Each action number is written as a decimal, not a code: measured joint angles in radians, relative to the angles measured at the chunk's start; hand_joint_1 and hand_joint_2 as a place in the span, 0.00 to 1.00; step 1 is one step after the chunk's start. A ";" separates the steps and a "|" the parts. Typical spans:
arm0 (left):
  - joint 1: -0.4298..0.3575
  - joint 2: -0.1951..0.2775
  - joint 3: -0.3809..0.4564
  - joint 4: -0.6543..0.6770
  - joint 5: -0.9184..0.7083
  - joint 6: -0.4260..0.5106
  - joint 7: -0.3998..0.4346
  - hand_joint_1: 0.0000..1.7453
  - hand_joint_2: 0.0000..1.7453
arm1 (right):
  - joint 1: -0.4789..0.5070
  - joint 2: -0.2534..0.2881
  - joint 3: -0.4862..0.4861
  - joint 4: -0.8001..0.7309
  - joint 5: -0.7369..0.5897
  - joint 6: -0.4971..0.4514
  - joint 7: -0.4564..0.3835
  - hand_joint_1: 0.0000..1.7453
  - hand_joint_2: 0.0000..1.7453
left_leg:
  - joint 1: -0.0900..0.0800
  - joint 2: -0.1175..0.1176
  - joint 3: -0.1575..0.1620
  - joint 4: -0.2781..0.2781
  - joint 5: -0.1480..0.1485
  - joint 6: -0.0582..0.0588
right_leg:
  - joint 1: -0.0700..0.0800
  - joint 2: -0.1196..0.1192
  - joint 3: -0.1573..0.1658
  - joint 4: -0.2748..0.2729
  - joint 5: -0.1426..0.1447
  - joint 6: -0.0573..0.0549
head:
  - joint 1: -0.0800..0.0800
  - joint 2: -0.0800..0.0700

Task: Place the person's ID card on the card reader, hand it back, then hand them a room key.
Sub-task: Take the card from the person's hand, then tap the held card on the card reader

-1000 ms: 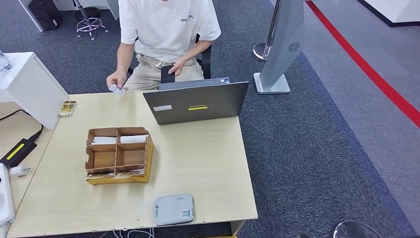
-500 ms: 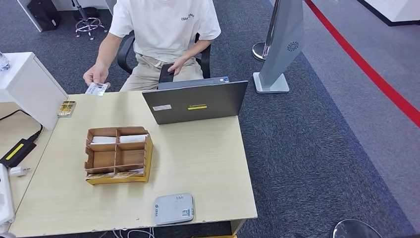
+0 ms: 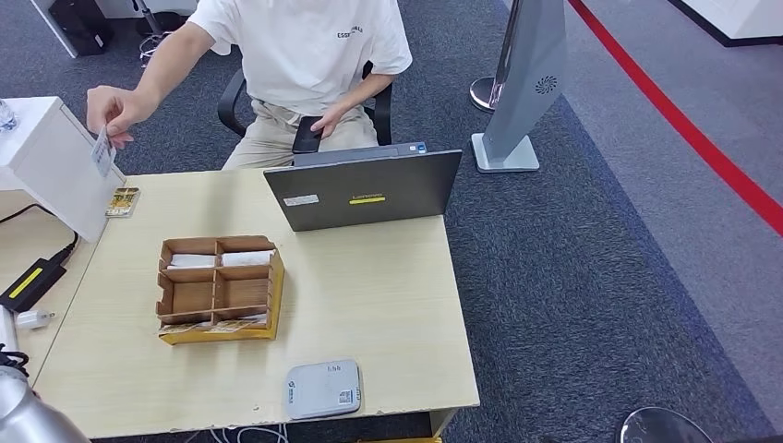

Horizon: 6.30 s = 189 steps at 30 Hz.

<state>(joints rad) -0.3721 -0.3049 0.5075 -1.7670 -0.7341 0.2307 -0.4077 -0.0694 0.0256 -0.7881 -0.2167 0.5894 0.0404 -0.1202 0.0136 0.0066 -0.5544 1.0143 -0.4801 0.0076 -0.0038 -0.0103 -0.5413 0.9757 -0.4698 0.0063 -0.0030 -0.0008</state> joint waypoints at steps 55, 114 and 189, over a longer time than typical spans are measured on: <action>-0.246 0.295 -0.426 0.663 -0.750 -0.012 0.430 1.00 1.00 | 0.002 0.002 -0.083 0.000 0.082 0.013 0.003 0.00 1.00 | 0.000 0.002 -0.003 0.001 0.002 0.001 | 0.000 0.002 -0.004 0.002 0.002 0.000 | 0.000 0.000; 0.231 0.270 -0.878 0.142 -0.539 -0.071 0.273 1.00 1.00 | 0.007 0.022 -0.214 0.000 0.092 -0.026 0.003 0.00 1.00 | -0.002 0.001 -0.005 0.001 0.001 0.001 | -0.002 0.001 -0.005 0.002 0.001 0.001 | 0.000 0.000; 0.457 0.301 -1.085 0.364 -0.429 -0.009 0.309 1.00 1.00 | 0.001 0.043 -0.312 -0.001 0.200 -0.033 0.003 0.00 1.00 | -0.002 0.001 -0.005 0.000 0.001 0.001 | -0.002 0.001 -0.005 0.002 0.001 0.001 | 0.000 0.000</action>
<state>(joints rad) 0.0852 -0.0034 -0.5773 -1.4034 -1.1635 0.2216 -0.0990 -0.0684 0.0683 -1.0999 -0.2178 0.7889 0.0076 -0.1167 0.0115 0.0074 -0.5598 1.0145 -0.4788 0.0081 -0.0061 -0.0094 -0.5463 0.9774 -0.4690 0.0077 -0.0030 -0.0008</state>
